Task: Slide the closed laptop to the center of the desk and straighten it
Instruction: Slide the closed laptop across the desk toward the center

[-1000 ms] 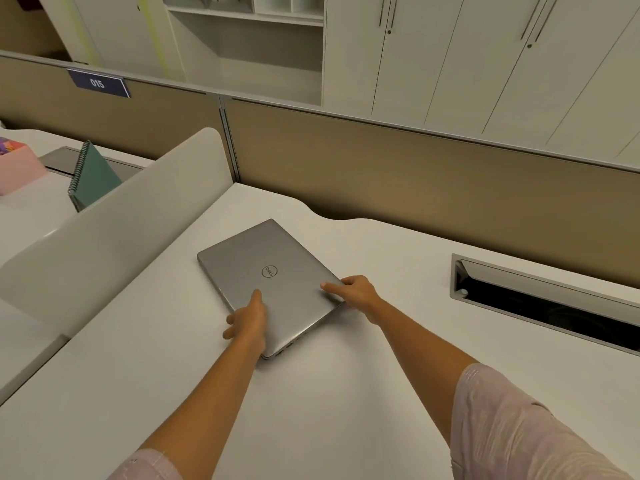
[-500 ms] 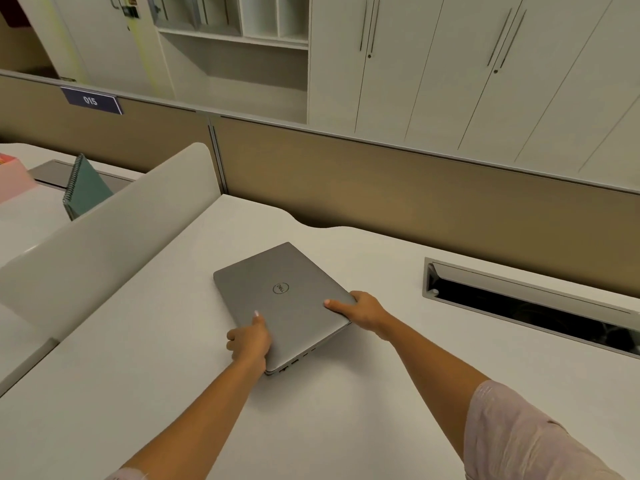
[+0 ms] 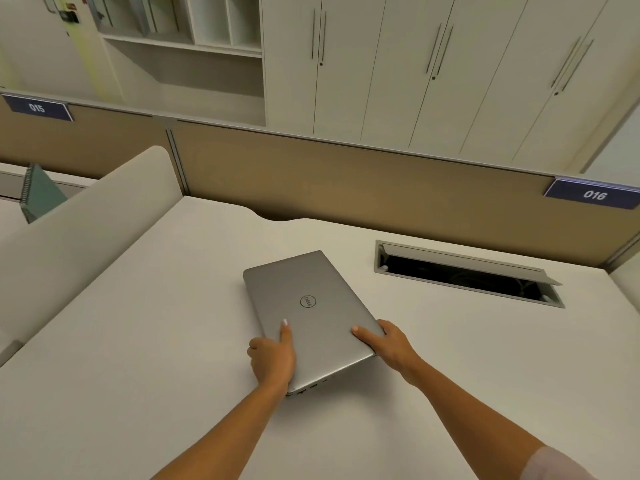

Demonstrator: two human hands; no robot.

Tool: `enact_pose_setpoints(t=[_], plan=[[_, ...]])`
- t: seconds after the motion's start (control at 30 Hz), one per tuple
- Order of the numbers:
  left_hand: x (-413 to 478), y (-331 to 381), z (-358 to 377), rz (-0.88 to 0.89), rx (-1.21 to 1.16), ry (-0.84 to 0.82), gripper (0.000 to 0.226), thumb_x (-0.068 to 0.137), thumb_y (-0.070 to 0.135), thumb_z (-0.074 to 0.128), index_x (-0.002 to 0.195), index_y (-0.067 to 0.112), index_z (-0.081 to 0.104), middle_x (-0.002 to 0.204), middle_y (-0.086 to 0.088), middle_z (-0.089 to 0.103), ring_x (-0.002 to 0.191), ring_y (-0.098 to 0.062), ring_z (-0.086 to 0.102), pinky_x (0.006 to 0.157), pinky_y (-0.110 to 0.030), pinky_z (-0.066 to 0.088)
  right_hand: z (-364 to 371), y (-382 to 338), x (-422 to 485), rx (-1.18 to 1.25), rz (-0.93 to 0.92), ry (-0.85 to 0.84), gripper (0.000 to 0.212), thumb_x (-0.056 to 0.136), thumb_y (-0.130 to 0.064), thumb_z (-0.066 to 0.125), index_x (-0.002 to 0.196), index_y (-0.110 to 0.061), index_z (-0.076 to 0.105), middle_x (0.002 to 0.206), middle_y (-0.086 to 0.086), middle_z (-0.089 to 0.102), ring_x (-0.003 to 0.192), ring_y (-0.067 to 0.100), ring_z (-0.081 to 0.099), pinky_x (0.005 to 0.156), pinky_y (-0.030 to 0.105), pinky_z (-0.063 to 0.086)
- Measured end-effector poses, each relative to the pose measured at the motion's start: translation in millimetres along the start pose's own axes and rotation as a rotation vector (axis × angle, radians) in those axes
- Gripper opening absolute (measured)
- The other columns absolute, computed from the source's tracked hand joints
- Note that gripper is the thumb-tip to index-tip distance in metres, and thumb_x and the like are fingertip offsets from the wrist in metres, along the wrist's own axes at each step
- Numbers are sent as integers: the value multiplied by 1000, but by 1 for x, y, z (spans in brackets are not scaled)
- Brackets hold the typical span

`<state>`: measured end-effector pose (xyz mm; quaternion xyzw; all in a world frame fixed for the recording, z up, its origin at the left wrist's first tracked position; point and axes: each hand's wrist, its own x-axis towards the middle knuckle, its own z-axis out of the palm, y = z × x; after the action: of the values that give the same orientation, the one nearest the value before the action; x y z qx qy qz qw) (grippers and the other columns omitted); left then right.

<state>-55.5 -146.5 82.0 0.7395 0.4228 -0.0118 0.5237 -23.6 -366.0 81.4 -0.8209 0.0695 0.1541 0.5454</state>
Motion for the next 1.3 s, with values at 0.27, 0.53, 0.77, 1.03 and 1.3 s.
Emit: enact_pose_setpoints(t=[0.27, 0.53, 0.77, 1.03, 1.3], plan=[[-54, -30, 19, 71, 64, -118, 95, 72, 75, 59, 126, -2, 43, 131, -16, 47, 111, -36, 54, 81, -38, 43, -21, 48, -77, 81, 49, 180, 39, 71, -60, 76, 93, -30, 62, 99, -3, 68, 87, 13, 67, 68, 24, 51], [-87, -62, 31, 203, 217, -218, 88, 71, 76, 59, 115, 1, 49, 119, -12, 54, 101, -30, 56, 79, -36, 45, -20, 98, -146, 160, 116, 358, 37, 73, -58, 75, 91, -30, 61, 98, -4, 65, 87, 12, 65, 67, 25, 49], [-110, -79, 41, 297, 317, -241, 87, 67, 77, 61, 112, 4, 48, 112, -8, 52, 100, -28, 54, 77, -33, 41, -22, 125, -176, 73, 172, 431, 40, 72, -65, 70, 85, -28, 59, 94, -3, 61, 82, 10, 63, 64, 25, 47], [-118, -85, 39, 420, 454, -214, 78, 74, 70, 62, 110, 2, 50, 111, -12, 54, 99, -29, 57, 77, -35, 49, -20, 124, -187, -146, 130, 545, 50, 73, -71, 64, 70, -22, 54, 79, -5, 57, 68, 8, 58, 56, 21, 40], [-116, -81, 39, 449, 609, -216, 75, 77, 67, 62, 112, 2, 52, 117, -14, 53, 102, -30, 58, 74, -34, 49, -19, 130, -195, -339, 108, 524, 48, 80, -60, 63, 76, -13, 59, 76, -4, 54, 66, 9, 55, 55, 22, 40]])
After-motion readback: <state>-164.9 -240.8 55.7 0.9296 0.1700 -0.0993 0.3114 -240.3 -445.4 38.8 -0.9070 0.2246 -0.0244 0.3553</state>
